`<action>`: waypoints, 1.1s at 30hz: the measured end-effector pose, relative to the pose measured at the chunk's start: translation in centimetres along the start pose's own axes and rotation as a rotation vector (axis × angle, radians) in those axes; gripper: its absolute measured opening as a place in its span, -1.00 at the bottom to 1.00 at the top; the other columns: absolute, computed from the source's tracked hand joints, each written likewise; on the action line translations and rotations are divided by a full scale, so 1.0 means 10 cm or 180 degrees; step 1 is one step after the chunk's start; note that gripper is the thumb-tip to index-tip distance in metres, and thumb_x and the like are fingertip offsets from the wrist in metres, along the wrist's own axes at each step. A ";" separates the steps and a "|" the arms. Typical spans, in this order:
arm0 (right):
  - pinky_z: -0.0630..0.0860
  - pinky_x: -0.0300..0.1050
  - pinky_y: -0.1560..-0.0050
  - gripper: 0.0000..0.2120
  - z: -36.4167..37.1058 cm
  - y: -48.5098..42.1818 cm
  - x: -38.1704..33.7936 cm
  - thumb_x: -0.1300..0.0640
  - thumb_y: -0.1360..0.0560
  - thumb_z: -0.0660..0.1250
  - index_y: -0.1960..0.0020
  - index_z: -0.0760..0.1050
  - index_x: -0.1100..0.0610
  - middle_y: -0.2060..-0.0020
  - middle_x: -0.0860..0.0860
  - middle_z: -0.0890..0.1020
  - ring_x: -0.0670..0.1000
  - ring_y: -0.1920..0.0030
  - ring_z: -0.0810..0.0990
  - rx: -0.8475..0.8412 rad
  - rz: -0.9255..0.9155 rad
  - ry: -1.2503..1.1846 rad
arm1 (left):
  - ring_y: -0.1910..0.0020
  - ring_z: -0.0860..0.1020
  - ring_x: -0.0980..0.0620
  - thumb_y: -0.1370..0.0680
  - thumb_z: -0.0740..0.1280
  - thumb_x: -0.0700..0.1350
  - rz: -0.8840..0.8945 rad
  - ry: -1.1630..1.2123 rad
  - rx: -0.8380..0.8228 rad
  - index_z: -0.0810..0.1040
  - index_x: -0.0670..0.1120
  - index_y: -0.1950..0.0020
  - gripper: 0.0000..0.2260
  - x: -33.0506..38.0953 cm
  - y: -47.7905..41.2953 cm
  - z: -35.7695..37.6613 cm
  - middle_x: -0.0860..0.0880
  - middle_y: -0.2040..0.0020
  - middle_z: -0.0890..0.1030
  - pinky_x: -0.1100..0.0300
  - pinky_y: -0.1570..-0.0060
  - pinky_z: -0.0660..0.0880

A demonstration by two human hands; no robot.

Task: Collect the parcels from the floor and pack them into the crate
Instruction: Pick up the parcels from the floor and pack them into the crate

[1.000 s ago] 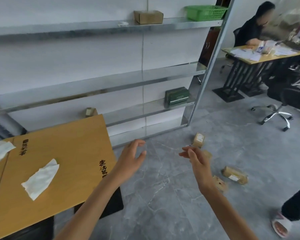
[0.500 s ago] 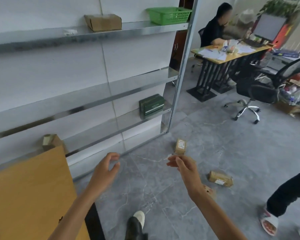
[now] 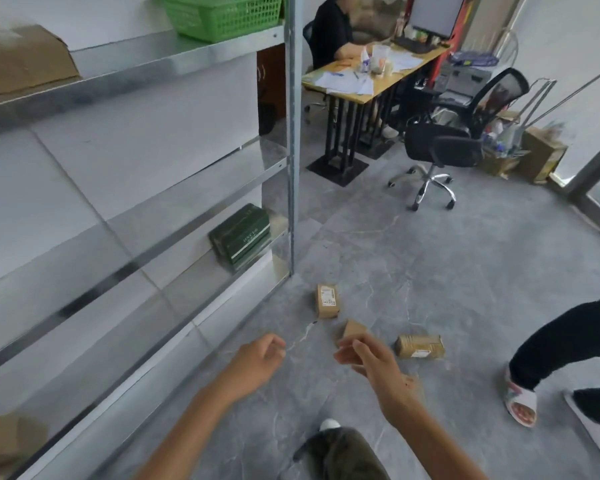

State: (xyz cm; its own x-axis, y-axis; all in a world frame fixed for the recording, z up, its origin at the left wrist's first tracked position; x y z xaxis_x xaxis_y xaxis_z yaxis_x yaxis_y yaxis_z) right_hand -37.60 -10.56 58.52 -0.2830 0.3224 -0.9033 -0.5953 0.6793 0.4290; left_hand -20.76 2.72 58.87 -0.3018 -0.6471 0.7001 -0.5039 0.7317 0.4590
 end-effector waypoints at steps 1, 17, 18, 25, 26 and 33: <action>0.47 -0.12 -0.04 -0.74 -0.07 -0.17 0.01 0.25 -0.63 0.08 0.01 0.55 0.24 0.10 0.20 0.65 0.09 0.08 0.62 0.0076 0.0081 -0.0015 | -0.14 0.52 0.09 -0.60 0.20 -0.07 0.0024 -0.0074 -0.0191 0.49 -0.05 -0.20 -0.79 0.07 -0.21 0.06 0.01 -0.17 0.55 0.25 -0.12 0.42; 0.47 -0.38 0.39 -0.74 -1.16 -3.03 0.16 0.28 -0.61 0.10 0.07 0.56 0.25 0.27 0.17 0.66 0.00 0.29 0.61 0.0651 0.1255 0.0291 | -0.01 0.57 0.10 -0.57 0.24 -0.12 -0.0764 0.0100 -0.0889 0.47 0.07 0.09 -0.91 0.44 -3.11 0.54 0.01 0.00 0.61 0.35 0.06 0.44; 0.45 -0.40 0.41 -0.75 -1.16 -3.13 0.21 0.27 -0.61 0.11 0.07 0.56 0.24 0.28 0.15 0.67 -0.01 0.30 0.61 0.0674 0.1378 0.0320 | -0.01 0.59 0.09 -0.56 0.25 -0.14 -0.0840 0.0114 -0.0916 0.48 0.05 0.09 -0.90 0.37 -3.17 0.51 0.01 0.03 0.63 0.33 0.01 0.44; 0.40 -0.43 0.52 -0.78 -1.04 -3.77 0.55 0.28 -0.59 0.12 0.14 0.51 0.23 0.38 0.10 0.61 -0.04 0.40 0.55 0.0561 0.2078 0.0589 | 0.11 0.60 0.00 -0.53 0.28 -0.27 -0.1489 0.0058 -0.1067 0.52 -0.05 0.20 -0.84 -0.11 -3.81 -0.04 -0.06 0.23 0.63 0.19 -0.12 0.47; 0.40 -0.42 0.52 -0.78 -1.01 -3.84 0.61 0.28 -0.59 0.12 0.14 0.50 0.22 0.38 0.10 0.61 -0.03 0.39 0.55 0.0546 0.2180 0.0637 | 0.13 0.59 0.02 -0.54 0.28 -0.22 -0.1519 -0.0032 -0.1119 0.51 -0.03 0.18 -0.87 -0.14 -3.93 -0.16 -0.05 0.20 0.62 0.24 -0.06 0.46; 0.59 -0.16 0.19 -0.83 -0.79 -4.29 1.16 0.24 -0.56 0.19 0.14 0.51 0.21 0.30 0.12 0.62 0.02 0.33 0.59 0.0681 0.2855 0.0937 | -0.02 0.59 0.00 -0.57 0.24 -0.12 -0.1564 -0.0644 -0.1474 0.53 -0.06 0.04 -0.91 -0.45 -5.10 -0.51 -0.04 0.04 0.65 0.30 0.09 0.35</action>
State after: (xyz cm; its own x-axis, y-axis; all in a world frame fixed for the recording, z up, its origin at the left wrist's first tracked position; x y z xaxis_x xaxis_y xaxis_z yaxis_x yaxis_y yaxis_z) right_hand -21.33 -41.19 29.68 -0.7598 0.6214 -0.1913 0.0751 0.3761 0.9235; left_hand 10.41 -30.59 35.04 -0.2949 -0.9203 0.2571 -0.2378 0.3313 0.9131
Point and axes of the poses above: each hand's wrist, its own y-axis away from the middle knuckle, its own z-axis out of the palm, x = y × z, the point moved 3 cm from there along -y, towards the middle knuckle
